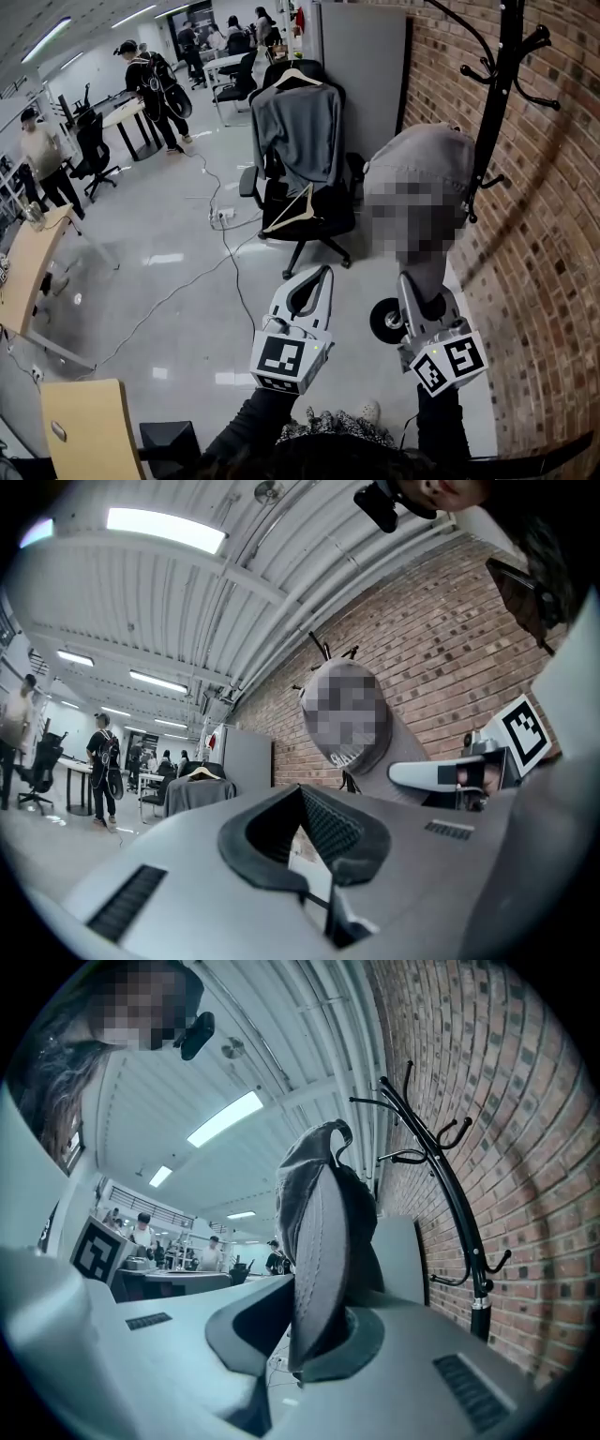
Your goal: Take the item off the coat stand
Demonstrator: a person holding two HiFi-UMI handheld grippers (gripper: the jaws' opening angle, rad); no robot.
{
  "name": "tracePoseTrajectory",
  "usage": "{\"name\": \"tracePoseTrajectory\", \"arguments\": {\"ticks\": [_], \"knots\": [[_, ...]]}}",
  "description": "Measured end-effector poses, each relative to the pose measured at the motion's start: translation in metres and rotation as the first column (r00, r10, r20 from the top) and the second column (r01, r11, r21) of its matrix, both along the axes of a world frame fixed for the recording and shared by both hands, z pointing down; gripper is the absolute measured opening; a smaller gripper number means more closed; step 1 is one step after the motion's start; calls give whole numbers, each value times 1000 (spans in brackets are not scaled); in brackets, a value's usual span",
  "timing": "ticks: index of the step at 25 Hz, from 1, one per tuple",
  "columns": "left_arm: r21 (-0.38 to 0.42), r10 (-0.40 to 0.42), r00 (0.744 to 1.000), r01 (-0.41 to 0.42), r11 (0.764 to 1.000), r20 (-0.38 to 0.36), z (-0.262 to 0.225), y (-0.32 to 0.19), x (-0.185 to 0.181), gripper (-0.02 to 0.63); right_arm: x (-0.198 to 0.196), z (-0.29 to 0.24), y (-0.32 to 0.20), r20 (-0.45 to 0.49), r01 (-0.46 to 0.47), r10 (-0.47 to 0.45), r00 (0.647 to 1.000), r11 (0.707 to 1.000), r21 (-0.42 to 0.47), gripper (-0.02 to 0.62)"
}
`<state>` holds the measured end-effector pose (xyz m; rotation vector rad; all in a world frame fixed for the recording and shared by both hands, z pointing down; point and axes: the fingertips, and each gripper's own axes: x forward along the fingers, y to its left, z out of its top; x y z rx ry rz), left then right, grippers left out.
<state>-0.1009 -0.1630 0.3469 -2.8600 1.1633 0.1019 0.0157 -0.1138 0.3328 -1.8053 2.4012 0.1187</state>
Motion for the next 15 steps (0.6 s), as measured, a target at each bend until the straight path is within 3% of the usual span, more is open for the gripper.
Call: {"name": "tracePoseTrajectory", "arguments": {"ticks": [15], "knots": [[18,-5,1000,5,1000,-6,-3,-5,-18,8,-15,-12,-1,-25,-9,10,1000,1000,28,31]]}}
